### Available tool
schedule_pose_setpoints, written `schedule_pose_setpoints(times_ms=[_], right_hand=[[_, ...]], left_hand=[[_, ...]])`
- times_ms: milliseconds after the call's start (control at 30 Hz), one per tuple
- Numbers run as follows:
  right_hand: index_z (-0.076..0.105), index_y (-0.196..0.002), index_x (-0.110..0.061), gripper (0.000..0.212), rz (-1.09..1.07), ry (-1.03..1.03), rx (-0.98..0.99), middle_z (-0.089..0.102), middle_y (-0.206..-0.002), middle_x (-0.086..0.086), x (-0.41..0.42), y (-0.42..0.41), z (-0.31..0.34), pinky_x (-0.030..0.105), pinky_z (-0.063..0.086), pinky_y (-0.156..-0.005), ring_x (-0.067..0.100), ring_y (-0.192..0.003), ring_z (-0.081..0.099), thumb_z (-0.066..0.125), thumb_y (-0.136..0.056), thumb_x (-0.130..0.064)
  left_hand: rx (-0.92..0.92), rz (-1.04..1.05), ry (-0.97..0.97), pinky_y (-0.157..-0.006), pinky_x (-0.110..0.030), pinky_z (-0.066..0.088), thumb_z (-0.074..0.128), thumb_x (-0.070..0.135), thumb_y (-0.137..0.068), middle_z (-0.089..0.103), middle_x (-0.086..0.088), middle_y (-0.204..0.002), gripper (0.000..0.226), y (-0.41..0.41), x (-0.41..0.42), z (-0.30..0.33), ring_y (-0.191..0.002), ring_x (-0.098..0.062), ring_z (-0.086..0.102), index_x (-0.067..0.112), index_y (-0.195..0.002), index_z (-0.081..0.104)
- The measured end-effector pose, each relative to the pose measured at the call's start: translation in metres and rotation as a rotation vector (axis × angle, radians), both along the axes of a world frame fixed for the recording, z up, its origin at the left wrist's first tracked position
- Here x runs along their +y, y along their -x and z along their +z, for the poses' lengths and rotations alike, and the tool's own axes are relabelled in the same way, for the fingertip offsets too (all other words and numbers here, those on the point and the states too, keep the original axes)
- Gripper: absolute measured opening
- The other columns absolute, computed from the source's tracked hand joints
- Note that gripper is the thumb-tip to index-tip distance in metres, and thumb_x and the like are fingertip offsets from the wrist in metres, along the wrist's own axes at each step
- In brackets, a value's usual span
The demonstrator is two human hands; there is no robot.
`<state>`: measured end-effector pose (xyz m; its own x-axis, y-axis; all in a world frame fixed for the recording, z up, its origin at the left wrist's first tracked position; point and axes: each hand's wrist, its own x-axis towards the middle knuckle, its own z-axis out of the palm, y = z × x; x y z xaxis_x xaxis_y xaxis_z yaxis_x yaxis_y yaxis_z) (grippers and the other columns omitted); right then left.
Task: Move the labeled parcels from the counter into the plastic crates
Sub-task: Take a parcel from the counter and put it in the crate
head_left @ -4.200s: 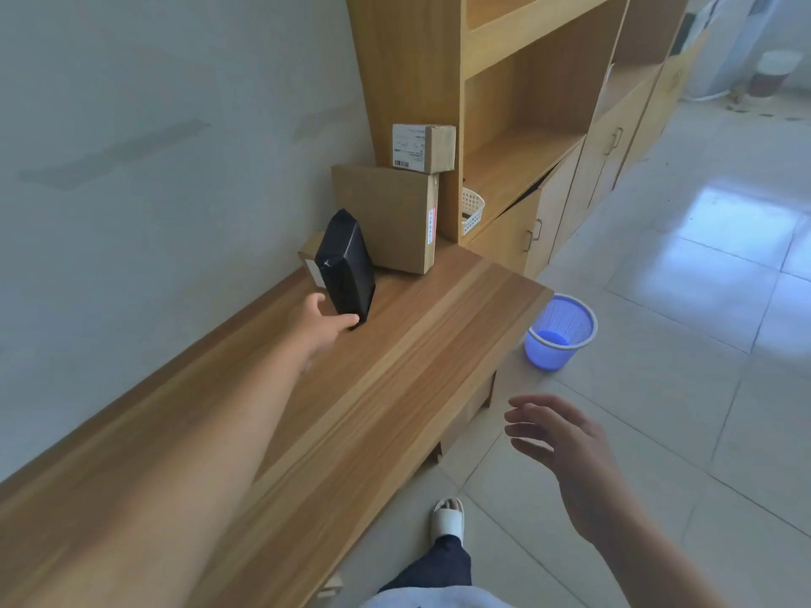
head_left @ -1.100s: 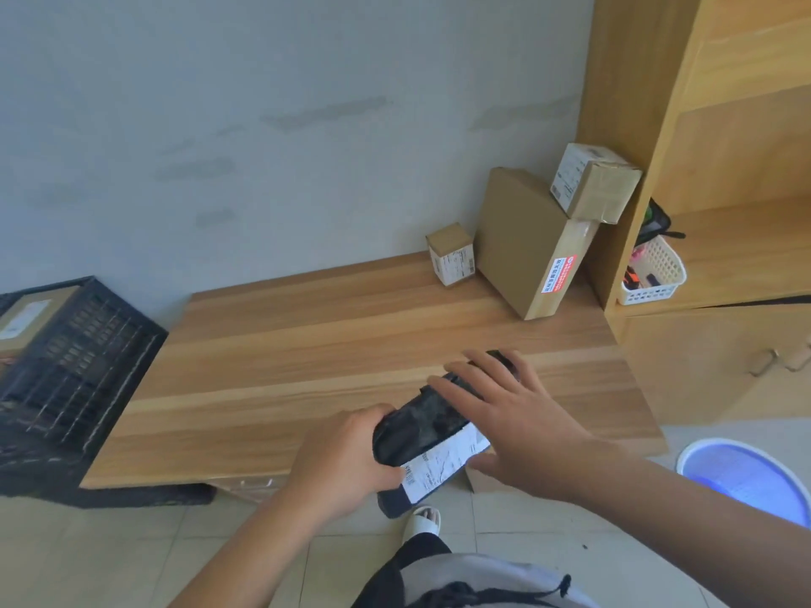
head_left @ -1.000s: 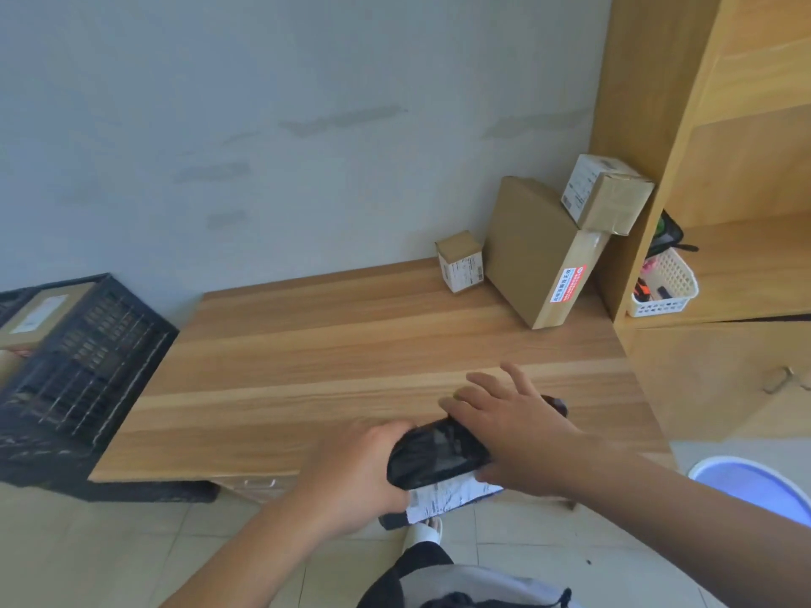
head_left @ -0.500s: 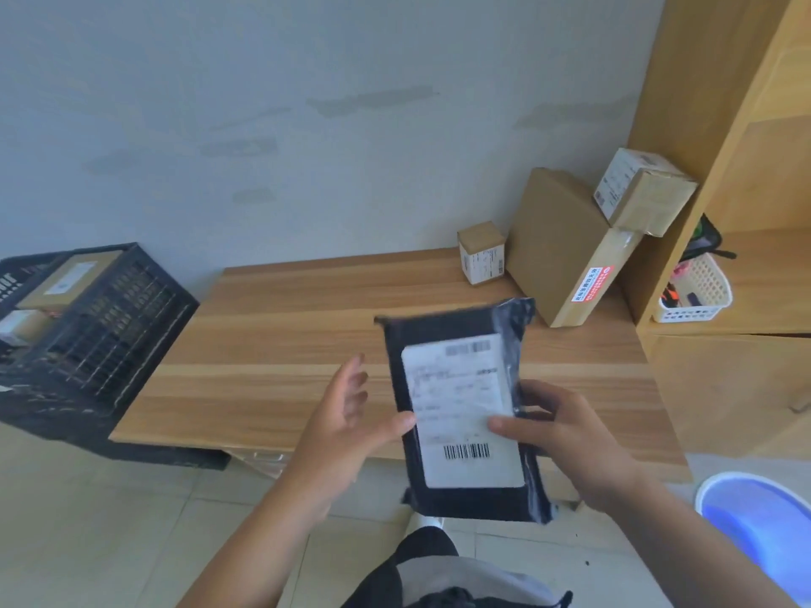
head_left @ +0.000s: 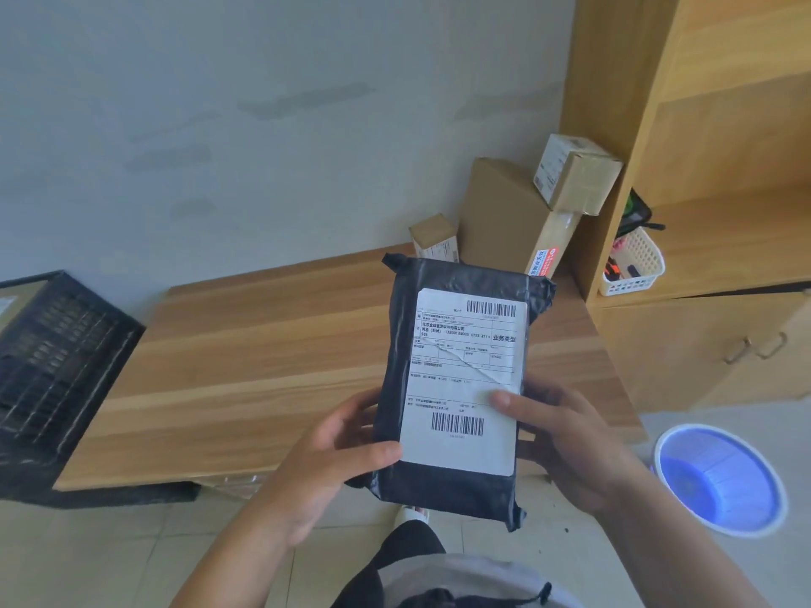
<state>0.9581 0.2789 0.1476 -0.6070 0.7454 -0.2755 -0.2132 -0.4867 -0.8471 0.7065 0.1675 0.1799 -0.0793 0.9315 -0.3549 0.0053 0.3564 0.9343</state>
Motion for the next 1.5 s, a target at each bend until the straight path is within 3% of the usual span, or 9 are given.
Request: schedule_pose_setpoints(times_ms=[233, 433, 600, 800, 933, 967, 1100, 1333, 1500], right_hand=[[0.078, -0.121, -0.024, 0.050, -0.001, -0.002, -0.023, 0.076, -0.126, 0.006, -0.011, 0.005, -0.001, 0.044, 0.058, -0.091, 0.029, -0.114, 0.073, 0.086, -0.073, -0.037], [0.080, -0.114, -0.023, 0.041, -0.019, 0.002, -0.037, 0.078, -0.119, 0.007, -0.014, 0.025, 0.010, 0.039, 0.060, -0.084, 0.028, -0.108, 0.075, 0.081, -0.075, -0.034], [0.075, -0.121, -0.017, 0.057, 0.073, -0.087, -0.071, 0.078, -0.118, 0.009, -0.016, 0.077, 0.039, 0.053, 0.057, -0.095, 0.030, -0.107, 0.076, 0.090, -0.070, -0.034], [0.069, -0.125, -0.016, 0.068, 0.314, -0.157, -0.159, 0.080, -0.112, 0.006, -0.062, 0.180, 0.058, 0.047, 0.057, -0.089, 0.025, -0.101, 0.078, 0.094, -0.066, -0.040], [0.072, -0.124, -0.020, 0.061, 0.572, -0.155, -0.171, 0.079, -0.116, 0.005, -0.123, 0.247, 0.063, 0.039, 0.054, -0.084, 0.024, -0.106, 0.076, 0.090, -0.070, -0.045], [0.074, -0.123, -0.022, 0.060, 0.627, -0.150, -0.169, 0.078, -0.118, 0.005, -0.139, 0.260, 0.062, 0.039, 0.053, -0.084, 0.024, -0.108, 0.075, 0.087, -0.069, -0.046], [0.075, -0.123, -0.024, 0.062, 0.787, -0.161, -0.175, 0.076, -0.123, 0.006, -0.204, 0.307, 0.058, 0.045, 0.053, -0.091, 0.028, -0.115, 0.072, 0.084, -0.066, -0.046], [0.076, -0.123, -0.026, 0.054, 0.960, -0.144, -0.187, 0.076, -0.124, 0.006, -0.306, 0.365, 0.041, 0.040, 0.058, -0.084, 0.023, -0.108, 0.074, 0.080, -0.072, -0.044], [0.078, -0.118, -0.020, 0.055, 0.979, -0.126, -0.219, 0.077, -0.120, 0.008, -0.361, 0.397, 0.032, 0.042, 0.058, -0.083, 0.026, -0.102, 0.075, 0.082, -0.071, -0.047]], left_hand=[[0.003, -0.010, 0.030, -0.097, -0.041, 0.058, 0.088, 0.026, -0.069, 0.068, -0.007, -0.137, 0.074, 0.005, -0.007, -0.003, -0.122, -0.031, 0.068, 0.039, -0.137, 0.063], [0.028, 0.012, -0.022, -0.106, -0.056, 0.052, 0.087, 0.031, -0.072, 0.067, -0.005, -0.138, 0.077, 0.018, -0.019, 0.000, -0.124, -0.031, 0.067, 0.045, -0.141, 0.056], [0.041, 0.113, -0.114, -0.100, -0.050, 0.057, 0.087, 0.034, -0.071, 0.068, -0.002, -0.137, 0.078, 0.056, -0.047, 0.016, -0.123, -0.027, 0.067, 0.047, -0.141, 0.055], [0.047, 0.417, -0.124, -0.075, -0.024, 0.063, 0.075, 0.039, -0.072, 0.070, 0.021, -0.129, 0.065, 0.100, -0.150, 0.009, -0.111, -0.004, 0.071, 0.069, -0.126, 0.054], [0.022, 0.649, -0.105, -0.086, -0.059, 0.060, 0.073, 0.037, -0.071, 0.068, 0.015, -0.136, 0.073, 0.125, -0.245, 0.007, -0.116, -0.018, 0.071, 0.057, -0.138, 0.052], [0.008, 0.705, -0.112, -0.088, -0.061, 0.058, 0.075, 0.036, -0.070, 0.068, 0.011, -0.137, 0.073, 0.130, -0.269, 0.007, -0.117, -0.022, 0.071, 0.053, -0.138, 0.054], [-0.033, 0.838, -0.114, -0.079, -0.043, 0.063, 0.078, 0.036, -0.070, 0.068, 0.008, -0.137, 0.071, 0.146, -0.350, 0.003, -0.117, -0.023, 0.071, 0.052, -0.136, 0.057], [-0.013, 0.990, -0.066, -0.091, -0.061, 0.058, 0.077, 0.043, -0.067, 0.069, 0.011, -0.135, 0.071, 0.162, -0.465, -0.007, -0.116, -0.021, 0.071, 0.056, -0.135, 0.057], [-0.024, 1.028, -0.082, -0.065, -0.026, 0.056, 0.078, 0.041, -0.066, 0.071, 0.008, -0.131, 0.072, 0.182, -0.522, -0.010, -0.113, -0.021, 0.072, 0.058, -0.133, 0.057]])
